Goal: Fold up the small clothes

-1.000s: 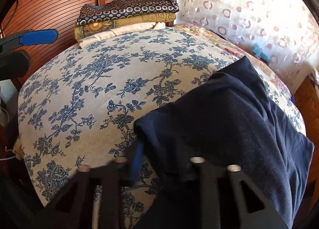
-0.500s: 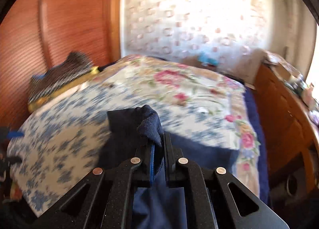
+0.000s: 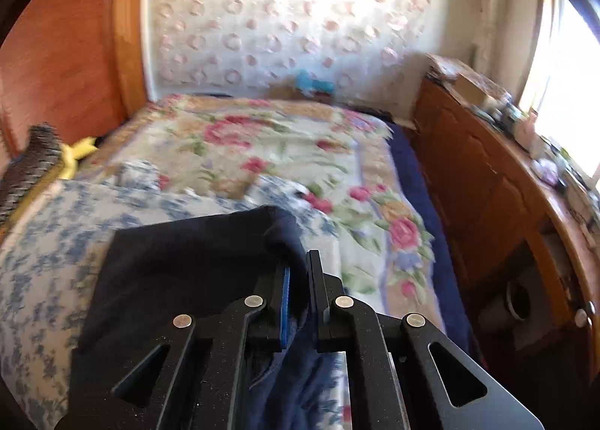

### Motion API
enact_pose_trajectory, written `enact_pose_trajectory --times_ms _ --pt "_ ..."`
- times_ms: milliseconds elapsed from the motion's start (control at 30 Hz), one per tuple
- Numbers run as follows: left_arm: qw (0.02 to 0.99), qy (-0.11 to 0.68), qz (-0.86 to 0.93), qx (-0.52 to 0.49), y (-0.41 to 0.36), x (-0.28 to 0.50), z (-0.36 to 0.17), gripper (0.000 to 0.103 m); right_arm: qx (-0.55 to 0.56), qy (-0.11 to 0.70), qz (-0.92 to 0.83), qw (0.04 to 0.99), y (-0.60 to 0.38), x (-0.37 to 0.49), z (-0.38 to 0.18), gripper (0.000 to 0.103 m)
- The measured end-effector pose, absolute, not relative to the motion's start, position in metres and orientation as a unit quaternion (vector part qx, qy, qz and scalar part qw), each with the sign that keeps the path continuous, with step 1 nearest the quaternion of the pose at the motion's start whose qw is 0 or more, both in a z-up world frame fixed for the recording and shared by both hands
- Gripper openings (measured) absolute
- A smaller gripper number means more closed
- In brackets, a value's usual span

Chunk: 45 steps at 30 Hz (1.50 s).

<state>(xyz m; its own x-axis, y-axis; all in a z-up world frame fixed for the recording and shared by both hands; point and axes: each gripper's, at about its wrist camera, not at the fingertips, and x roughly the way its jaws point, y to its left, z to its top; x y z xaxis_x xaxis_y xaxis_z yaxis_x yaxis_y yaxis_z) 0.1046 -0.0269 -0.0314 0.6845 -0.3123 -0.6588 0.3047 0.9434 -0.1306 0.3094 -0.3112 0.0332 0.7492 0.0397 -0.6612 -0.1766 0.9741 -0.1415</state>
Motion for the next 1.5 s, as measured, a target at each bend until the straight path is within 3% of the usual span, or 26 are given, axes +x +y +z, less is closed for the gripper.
enact_pose_trajectory --times_ms 133,533,767,1167,1200,1267,1500 --pt "0.915 0.363 -0.176 0.001 -0.035 0.105 -0.034 0.079 -0.096 0.367 0.046 0.924 -0.309 0.313 0.028 0.032" --pt "0.898 0.382 -0.218 0.010 -0.073 0.112 -0.048 0.079 -0.084 0.341 0.163 0.922 -0.316 0.151 0.004 0.039" --pt "0.883 0.400 -0.243 0.037 -0.105 0.121 -0.057 0.079 -0.051 0.327 0.091 0.939 -0.358 0.106 -0.031 0.039" --pt "0.875 0.415 -0.246 0.043 -0.118 0.124 -0.065 0.079 -0.040 0.370 0.150 0.916 -0.356 0.078 -0.061 0.039" --pt "0.875 0.415 -0.245 0.043 -0.117 0.124 -0.065 0.079 -0.042 0.368 0.148 0.917 -0.355 0.077 -0.060 0.035" --pt "0.876 0.415 -0.243 0.040 -0.115 0.124 -0.065 0.079 -0.044 0.366 0.152 0.917 -0.349 0.073 -0.059 0.010" --pt "0.878 0.414 -0.239 0.033 -0.109 0.123 -0.066 0.079 -0.002 0.331 0.139 0.933 -0.376 0.042 -0.046 0.008"
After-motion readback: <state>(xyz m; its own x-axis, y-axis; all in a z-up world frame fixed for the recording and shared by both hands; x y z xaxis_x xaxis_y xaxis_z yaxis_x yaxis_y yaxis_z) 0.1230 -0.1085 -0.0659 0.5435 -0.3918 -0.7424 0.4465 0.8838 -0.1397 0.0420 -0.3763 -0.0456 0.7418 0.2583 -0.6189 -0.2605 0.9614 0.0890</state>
